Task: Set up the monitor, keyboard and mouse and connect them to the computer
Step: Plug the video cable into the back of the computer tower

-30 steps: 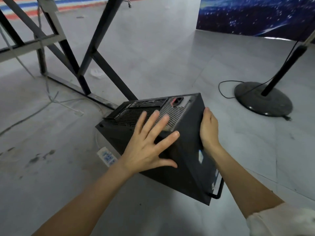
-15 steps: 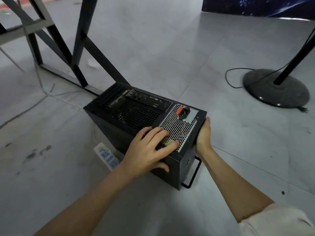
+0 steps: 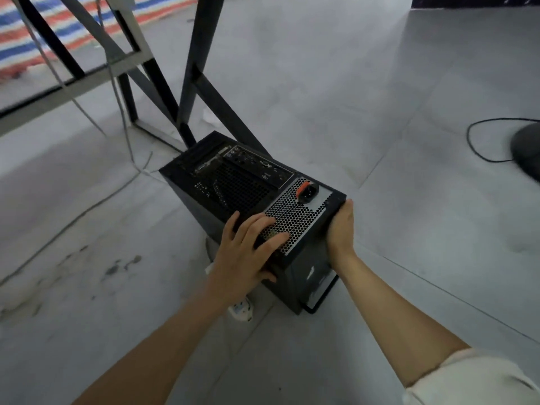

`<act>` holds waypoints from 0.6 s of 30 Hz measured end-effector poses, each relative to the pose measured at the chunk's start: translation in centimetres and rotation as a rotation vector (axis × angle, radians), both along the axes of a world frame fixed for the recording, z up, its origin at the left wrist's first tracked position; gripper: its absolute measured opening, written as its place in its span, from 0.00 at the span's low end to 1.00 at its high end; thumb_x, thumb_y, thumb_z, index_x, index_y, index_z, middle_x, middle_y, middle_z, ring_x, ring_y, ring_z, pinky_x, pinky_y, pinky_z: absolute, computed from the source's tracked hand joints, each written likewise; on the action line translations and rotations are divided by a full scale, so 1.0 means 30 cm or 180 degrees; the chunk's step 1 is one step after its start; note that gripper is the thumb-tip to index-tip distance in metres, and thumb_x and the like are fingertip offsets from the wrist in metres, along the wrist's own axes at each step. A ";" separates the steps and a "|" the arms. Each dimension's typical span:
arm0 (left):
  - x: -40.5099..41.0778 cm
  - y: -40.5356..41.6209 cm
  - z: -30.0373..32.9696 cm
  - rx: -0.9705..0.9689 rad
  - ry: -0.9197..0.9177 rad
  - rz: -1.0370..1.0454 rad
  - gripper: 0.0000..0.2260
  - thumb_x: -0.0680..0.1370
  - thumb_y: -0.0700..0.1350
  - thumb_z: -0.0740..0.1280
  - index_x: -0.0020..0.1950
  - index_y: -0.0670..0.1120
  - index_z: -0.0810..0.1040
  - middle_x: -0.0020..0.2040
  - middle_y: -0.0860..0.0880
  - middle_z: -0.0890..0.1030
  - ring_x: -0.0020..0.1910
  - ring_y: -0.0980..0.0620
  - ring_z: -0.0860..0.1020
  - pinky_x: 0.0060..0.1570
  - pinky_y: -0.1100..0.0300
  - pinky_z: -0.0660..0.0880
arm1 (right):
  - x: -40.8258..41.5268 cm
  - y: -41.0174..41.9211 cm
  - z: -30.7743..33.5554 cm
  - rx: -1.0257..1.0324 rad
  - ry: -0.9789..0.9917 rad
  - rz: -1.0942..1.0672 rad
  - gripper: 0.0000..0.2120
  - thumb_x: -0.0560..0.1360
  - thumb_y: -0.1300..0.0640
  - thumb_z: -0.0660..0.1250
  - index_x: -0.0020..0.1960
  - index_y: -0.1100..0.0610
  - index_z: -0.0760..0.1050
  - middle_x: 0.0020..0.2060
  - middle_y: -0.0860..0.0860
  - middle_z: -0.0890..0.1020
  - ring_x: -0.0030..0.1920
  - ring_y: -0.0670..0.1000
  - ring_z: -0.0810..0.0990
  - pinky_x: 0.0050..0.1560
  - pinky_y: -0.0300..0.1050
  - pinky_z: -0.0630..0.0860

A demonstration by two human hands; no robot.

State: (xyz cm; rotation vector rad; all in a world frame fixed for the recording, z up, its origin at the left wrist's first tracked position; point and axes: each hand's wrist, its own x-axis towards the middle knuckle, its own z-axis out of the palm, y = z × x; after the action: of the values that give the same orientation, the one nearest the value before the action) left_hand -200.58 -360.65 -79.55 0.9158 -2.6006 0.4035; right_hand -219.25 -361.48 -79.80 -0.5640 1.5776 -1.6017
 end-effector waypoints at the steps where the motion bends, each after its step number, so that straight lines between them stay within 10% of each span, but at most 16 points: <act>1: -0.007 -0.012 0.001 0.0046 0.0015 0.0001 0.42 0.57 0.55 0.80 0.65 0.51 0.64 0.66 0.45 0.65 0.68 0.44 0.65 0.67 0.37 0.58 | -0.006 -0.019 0.005 -0.0025 0.0064 -0.0014 0.17 0.83 0.55 0.45 0.46 0.54 0.71 0.47 0.53 0.76 0.49 0.48 0.72 0.58 0.46 0.69; 6: -0.034 -0.025 0.017 0.0202 -0.0256 0.0094 0.44 0.55 0.59 0.80 0.66 0.52 0.64 0.66 0.45 0.65 0.68 0.44 0.64 0.67 0.37 0.59 | -0.019 -0.051 0.081 -0.0086 0.0616 0.0143 0.13 0.80 0.54 0.53 0.57 0.56 0.73 0.52 0.49 0.73 0.52 0.46 0.71 0.55 0.42 0.68; 11: -0.007 -0.014 0.102 0.0298 -0.0860 0.0026 0.42 0.60 0.55 0.79 0.69 0.53 0.63 0.68 0.46 0.68 0.68 0.45 0.66 0.64 0.39 0.66 | -0.003 -0.051 0.201 -0.0073 0.3150 0.0843 0.17 0.77 0.55 0.54 0.58 0.59 0.78 0.56 0.53 0.80 0.60 0.54 0.75 0.67 0.57 0.64; 18: 0.149 -0.007 0.284 0.0657 -0.0649 0.0903 0.34 0.67 0.45 0.75 0.70 0.49 0.65 0.67 0.42 0.72 0.64 0.42 0.74 0.58 0.48 0.75 | 0.069 0.022 0.331 -0.0455 0.3656 0.2128 0.17 0.80 0.54 0.55 0.67 0.54 0.69 0.63 0.50 0.75 0.64 0.51 0.71 0.68 0.47 0.62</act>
State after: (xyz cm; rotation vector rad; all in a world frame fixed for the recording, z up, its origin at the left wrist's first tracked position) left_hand -196.11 -360.85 -71.03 1.3901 -2.7392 0.3185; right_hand -217.18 -360.81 -69.87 -2.0873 1.6871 -0.8426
